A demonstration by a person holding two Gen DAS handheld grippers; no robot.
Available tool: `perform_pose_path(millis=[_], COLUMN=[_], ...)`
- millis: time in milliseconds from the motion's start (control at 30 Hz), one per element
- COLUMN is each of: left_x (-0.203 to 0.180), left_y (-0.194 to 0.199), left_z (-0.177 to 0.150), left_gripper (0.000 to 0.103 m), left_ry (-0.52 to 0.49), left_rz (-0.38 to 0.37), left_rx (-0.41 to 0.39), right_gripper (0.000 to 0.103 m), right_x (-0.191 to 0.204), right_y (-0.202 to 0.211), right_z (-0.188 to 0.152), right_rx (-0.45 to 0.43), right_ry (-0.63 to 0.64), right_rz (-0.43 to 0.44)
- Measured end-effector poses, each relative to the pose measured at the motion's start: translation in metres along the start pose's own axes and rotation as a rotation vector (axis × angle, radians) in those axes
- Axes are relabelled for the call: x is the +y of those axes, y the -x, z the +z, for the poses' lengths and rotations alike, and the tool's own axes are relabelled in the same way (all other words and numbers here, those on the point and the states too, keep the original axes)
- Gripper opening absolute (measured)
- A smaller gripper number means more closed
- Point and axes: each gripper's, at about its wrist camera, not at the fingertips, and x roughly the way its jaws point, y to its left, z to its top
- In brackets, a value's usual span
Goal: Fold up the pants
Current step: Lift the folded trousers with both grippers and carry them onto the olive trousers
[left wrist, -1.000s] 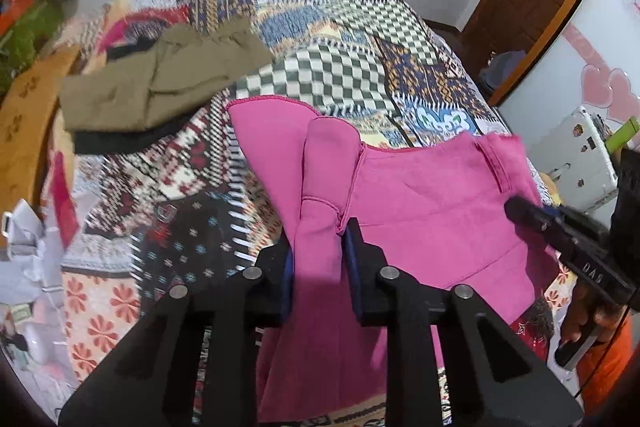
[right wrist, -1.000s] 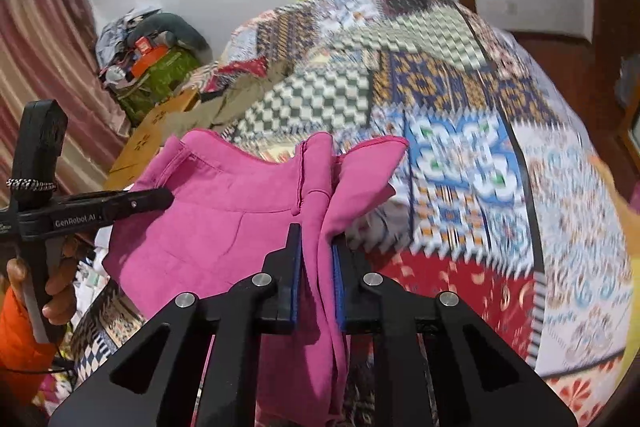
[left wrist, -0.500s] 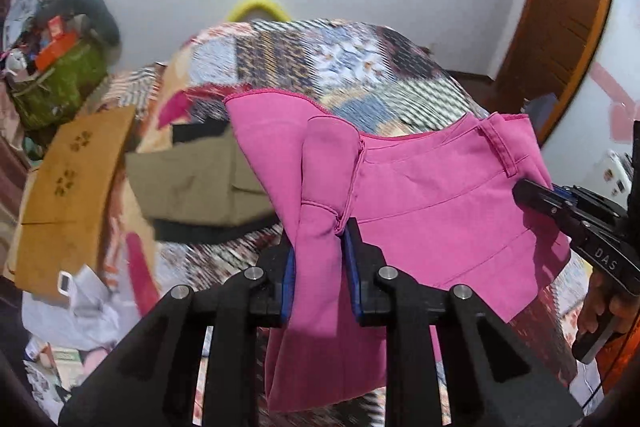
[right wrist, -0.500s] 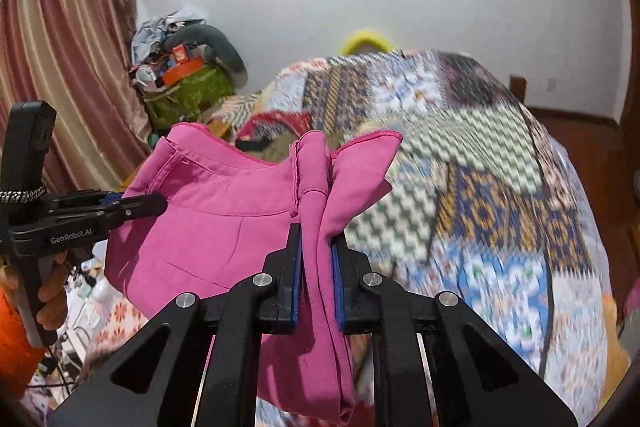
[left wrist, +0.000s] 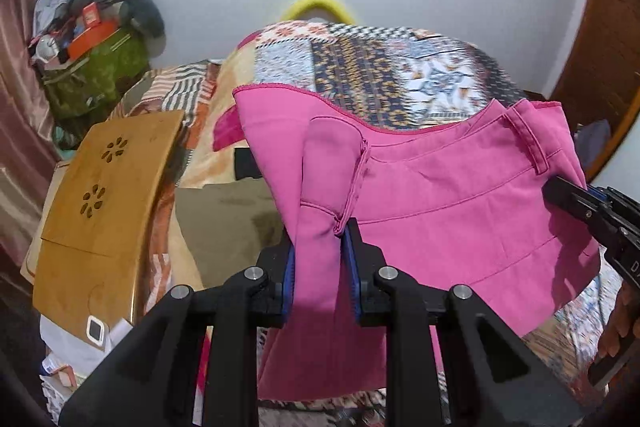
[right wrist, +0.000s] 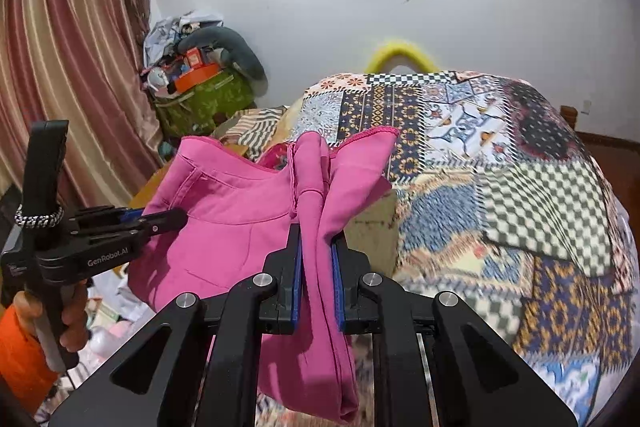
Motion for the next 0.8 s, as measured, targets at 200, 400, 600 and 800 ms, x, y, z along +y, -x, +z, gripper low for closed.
perform_pose_path(millis=[200, 400, 600, 800], left_x=[0.012, 0.022, 0.035, 0.051], left_y=[-0.053, -0.106, -0.142, -0.137], left_z=[0.007, 0.002, -0.009, -0.017], left_gripper=[0.022, 0.022, 0.028, 0.058], left_ry=[0.004, 0.015, 0.054, 0.065], left_rz=[0.026, 0.023, -0.042, 0.025], left_rx=[0.038, 0.076, 0.12, 0.109], right_gripper=[0.011, 0.011, 0.011, 0.014], right_x=[-0.005, -0.012, -0.025, -0.04], right_y=[-0.055, -0.096, -0.134, -0.135], right_z=[0.009, 0.005, -0.016, -0.026], right_rx=[0.06, 0.114, 0.222, 0.264], right_ry=[0.006, 0.039, 0.072, 0.023], right_rz=[-0.015, -0.038, -0.061, -0.041])
